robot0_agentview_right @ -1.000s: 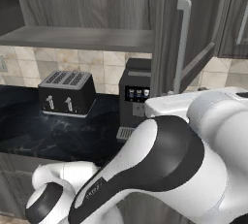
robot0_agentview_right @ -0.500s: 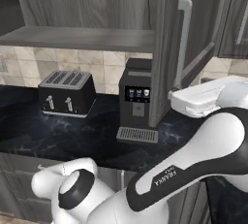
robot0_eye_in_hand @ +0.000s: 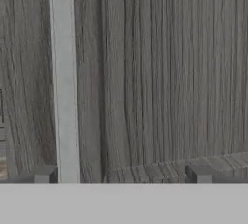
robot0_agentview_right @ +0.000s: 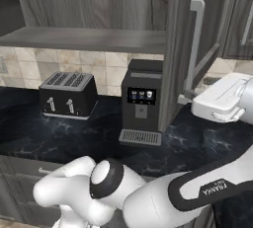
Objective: Open the cabinet. Pick the soap dispenser and place it next to the sink. Then close the cabinet.
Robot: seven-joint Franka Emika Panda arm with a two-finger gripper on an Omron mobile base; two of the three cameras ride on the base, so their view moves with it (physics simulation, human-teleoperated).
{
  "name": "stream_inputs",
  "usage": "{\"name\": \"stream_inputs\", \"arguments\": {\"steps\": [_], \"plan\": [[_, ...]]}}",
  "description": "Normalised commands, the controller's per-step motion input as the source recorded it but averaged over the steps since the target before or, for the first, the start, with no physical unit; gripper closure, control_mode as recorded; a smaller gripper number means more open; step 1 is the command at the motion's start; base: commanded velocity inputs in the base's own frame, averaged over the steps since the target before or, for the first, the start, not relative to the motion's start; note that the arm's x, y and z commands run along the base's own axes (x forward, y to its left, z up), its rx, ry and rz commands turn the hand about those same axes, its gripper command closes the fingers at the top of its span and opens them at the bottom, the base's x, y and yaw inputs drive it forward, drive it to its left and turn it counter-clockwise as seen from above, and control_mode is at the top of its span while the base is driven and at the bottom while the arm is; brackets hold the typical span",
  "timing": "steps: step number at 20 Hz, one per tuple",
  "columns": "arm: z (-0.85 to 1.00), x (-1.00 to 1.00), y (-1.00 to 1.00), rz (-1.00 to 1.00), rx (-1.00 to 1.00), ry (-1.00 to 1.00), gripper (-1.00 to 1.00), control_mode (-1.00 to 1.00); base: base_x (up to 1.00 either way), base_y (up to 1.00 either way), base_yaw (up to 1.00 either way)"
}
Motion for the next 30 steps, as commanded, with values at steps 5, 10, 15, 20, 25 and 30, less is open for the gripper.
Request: {"name": "stream_inputs", "arguments": {"steps": [5,10,15,20,25,30], "plan": [[0.00,0.24,-0.01,0.25,0.00,0.00,-1.00,-1.00,0.00,0.00,0.00],[0.09,0.00,0.15,0.11,0.00,-0.03,-1.00,-1.00,0.00,0.00,0.00],[0.06,0.00,0.52,0.00,0.00,-0.13,-1.00,-1.00,0.00,0.00,0.00],[0.04,0.00,0.65,0.00,0.00,-0.15,-1.00,-1.00,0.00,0.00,0.00],[0.00,0.00,0.73,0.00,0.00,-0.02,-1.00,-1.00,0.00,0.00,0.00],[0.00,0.17,0.74,-0.04,0.00,0.00,-1.00,-1.00,0.00,0.00,0.00]]}}
